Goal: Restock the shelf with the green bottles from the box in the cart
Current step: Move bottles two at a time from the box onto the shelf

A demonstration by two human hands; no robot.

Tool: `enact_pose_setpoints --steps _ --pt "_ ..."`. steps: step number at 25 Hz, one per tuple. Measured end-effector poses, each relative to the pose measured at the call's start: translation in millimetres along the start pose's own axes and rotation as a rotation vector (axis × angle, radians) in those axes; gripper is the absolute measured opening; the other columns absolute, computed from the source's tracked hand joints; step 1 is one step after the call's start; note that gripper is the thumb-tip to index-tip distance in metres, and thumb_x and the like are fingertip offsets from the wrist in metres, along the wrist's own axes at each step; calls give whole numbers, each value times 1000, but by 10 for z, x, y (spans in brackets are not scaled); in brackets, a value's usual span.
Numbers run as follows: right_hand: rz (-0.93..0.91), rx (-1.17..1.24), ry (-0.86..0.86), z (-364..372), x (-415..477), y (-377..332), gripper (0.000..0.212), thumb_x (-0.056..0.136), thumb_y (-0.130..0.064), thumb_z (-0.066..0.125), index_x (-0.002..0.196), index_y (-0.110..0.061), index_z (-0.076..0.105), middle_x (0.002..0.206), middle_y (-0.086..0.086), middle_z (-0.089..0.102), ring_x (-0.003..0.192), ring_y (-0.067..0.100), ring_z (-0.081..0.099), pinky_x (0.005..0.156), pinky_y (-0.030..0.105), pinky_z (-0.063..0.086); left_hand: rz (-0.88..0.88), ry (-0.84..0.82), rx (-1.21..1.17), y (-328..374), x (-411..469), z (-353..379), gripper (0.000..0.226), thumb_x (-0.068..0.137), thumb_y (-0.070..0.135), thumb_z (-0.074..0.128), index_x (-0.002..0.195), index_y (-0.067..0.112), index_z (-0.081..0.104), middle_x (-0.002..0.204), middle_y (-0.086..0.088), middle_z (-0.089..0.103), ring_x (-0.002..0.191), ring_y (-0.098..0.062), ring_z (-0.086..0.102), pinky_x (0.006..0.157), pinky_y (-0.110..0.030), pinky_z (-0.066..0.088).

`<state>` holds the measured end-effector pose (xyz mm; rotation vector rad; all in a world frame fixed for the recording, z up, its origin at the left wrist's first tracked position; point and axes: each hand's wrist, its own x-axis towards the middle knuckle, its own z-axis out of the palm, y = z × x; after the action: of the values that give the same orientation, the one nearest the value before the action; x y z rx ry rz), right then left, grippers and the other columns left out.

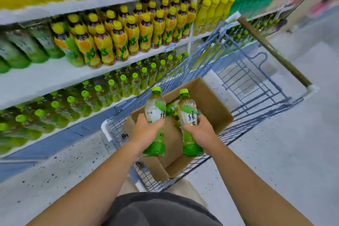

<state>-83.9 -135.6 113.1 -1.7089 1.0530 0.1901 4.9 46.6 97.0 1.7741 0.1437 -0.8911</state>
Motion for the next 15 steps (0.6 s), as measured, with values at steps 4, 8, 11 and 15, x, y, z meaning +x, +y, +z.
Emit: enact_pose_setpoints --steps 4,8,11,15 --pt "-46 27 45 267 -380 -227 37 66 -33 75 97 -23 55 94 5 67 85 22 67 75 44 56 82 -15 33 86 -196 -495 54 70 40 87 110 35 52 102 10 66 89 -9 65 66 -30 51" --pt "-99 -37 12 537 -562 -385 41 67 -39 73 102 -26 57 95 -1 67 84 16 66 67 35 54 115 53 28 68 -401 -889 58 72 34 87 117 31 51 105 9 67 93 -14 67 80 -39 56" --pt "-168 -107 -72 774 -647 -510 34 75 -35 75 101 -28 55 96 -3 65 82 12 63 58 29 44 126 131 -52 -2 -682 -1156 50 72 32 86 110 33 55 101 6 69 88 -15 69 75 -38 57" --pt "-253 -130 -177 1172 -818 -699 32 77 -31 77 100 -28 55 93 -6 66 81 11 64 62 32 48 105 235 -157 -108 -1095 -1523 50 70 32 86 111 29 57 96 5 73 84 -14 72 70 -37 58"
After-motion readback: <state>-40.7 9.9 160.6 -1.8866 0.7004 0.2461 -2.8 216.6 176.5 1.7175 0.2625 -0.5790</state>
